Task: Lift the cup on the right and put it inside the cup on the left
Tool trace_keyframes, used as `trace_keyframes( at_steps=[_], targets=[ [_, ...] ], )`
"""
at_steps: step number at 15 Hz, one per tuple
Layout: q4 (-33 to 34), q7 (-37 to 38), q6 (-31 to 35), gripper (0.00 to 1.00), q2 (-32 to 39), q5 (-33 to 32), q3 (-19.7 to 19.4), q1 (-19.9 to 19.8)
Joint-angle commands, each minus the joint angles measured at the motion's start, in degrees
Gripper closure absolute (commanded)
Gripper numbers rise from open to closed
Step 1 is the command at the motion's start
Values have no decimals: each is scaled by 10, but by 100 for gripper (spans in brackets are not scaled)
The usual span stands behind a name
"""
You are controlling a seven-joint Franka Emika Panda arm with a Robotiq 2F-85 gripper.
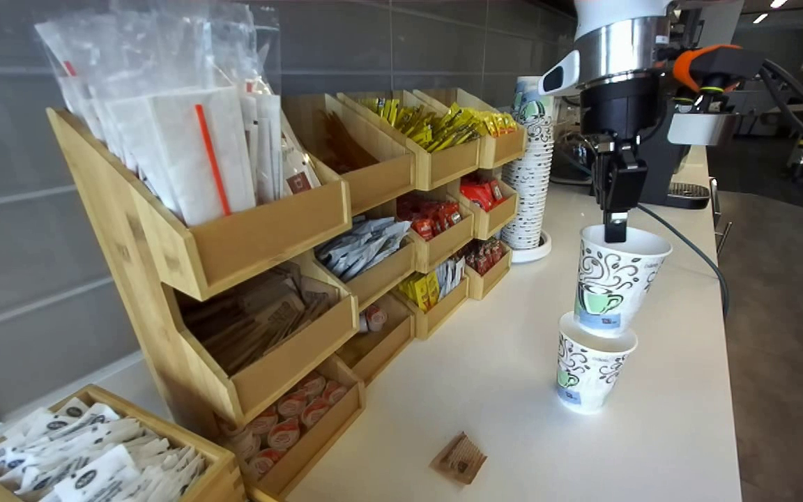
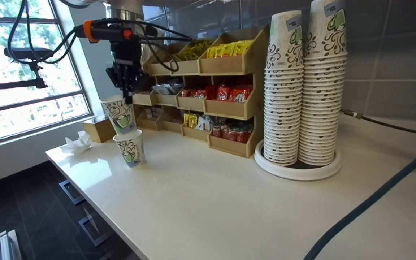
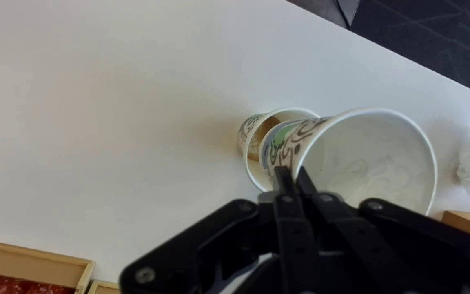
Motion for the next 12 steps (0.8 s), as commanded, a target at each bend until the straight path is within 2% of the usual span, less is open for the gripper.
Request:
trace_keyframes(
  at_steps=[1,12],
  targets=[
    [14,3,-5,99,16,13,5,-4],
    [2,3,-3,99,15,11,10,-2]
  ],
)
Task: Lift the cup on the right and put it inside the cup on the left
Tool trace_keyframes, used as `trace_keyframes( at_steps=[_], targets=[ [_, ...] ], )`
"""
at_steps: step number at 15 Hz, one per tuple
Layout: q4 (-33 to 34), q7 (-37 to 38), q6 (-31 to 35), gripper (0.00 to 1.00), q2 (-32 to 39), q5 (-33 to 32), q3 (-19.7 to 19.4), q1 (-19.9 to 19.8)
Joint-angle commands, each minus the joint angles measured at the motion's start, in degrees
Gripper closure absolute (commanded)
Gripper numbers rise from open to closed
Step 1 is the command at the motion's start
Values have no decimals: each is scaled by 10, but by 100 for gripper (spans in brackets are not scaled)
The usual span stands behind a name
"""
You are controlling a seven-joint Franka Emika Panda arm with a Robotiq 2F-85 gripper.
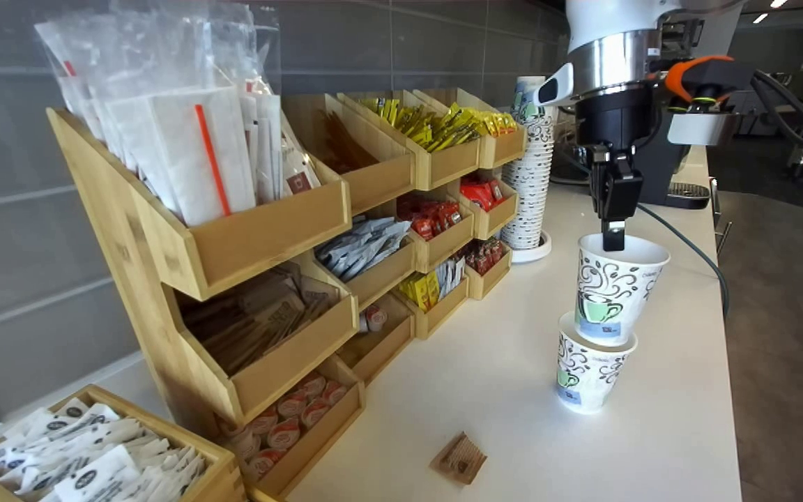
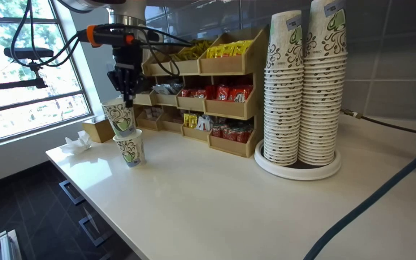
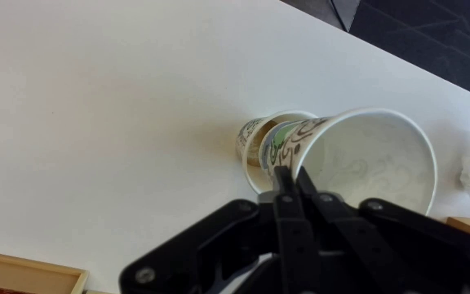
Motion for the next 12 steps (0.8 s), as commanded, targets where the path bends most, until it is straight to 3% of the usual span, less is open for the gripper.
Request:
trace_keyframes(
  at_steps=[1,4,5,6,12],
  targets=[
    [1,3,-3,99,3,10,9,-2],
    [-3,4,-3,99,3,9,13,-1],
    [-4,6,0,71,3,6,14,-2],
    [-4,7,0,71,4,5,15,-2],
    [-2,8,-4,30,2,9,15,-2]
  ],
)
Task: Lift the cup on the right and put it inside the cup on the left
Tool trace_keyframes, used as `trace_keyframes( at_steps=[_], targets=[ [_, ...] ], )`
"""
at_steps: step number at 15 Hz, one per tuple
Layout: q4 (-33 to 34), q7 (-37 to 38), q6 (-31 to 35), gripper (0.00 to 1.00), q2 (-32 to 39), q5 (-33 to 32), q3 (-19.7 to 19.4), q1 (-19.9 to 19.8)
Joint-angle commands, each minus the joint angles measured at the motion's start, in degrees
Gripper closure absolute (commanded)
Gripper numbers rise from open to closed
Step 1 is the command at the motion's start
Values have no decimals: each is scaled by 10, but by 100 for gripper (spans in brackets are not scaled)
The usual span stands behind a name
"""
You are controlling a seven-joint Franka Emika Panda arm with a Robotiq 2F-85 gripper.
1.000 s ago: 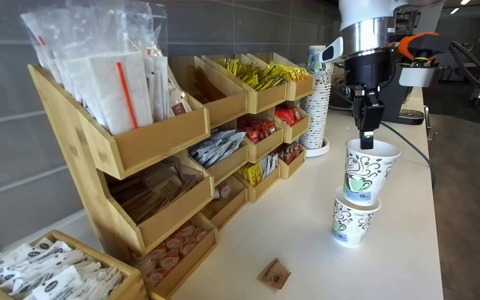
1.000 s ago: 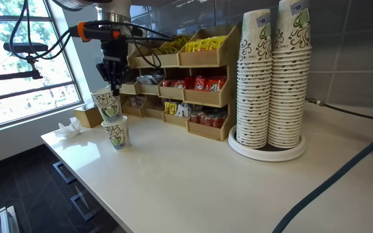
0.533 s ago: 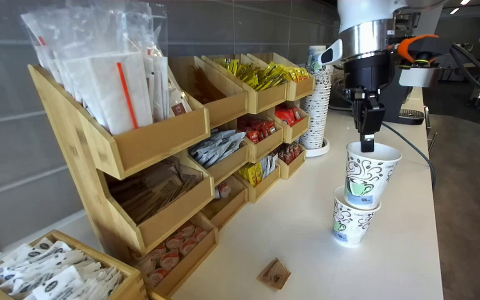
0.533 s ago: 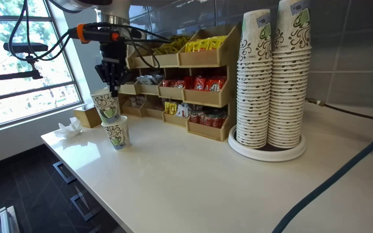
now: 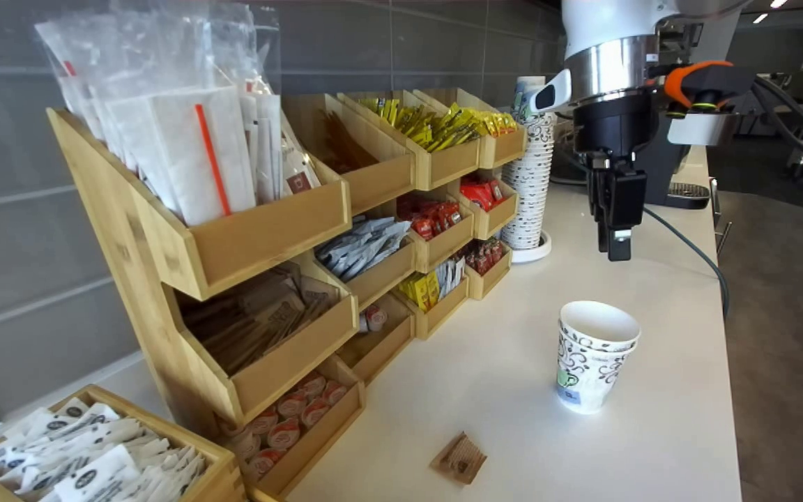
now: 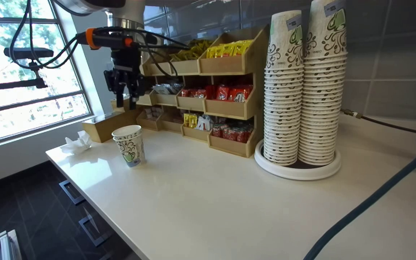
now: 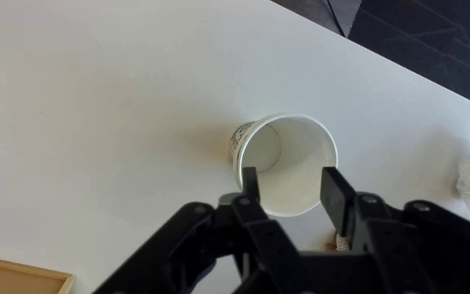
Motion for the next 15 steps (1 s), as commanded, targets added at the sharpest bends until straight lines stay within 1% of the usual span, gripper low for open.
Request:
trace_keyframes(
  at_steps=[1,4,5,7,8,15],
  targets=[
    [1,8,-4,23,-4,10,4,-2],
    [-2,9,-1,1,-15,6,5,-3],
    [2,0,-2,20,-2,0,3,-3],
    [2,0,-2,6,-5,0,3,-3],
    [2,0,-2,2,-6,0,3,-3],
    [2,0,-2,1,-6,0,3,-3]
  ],
)
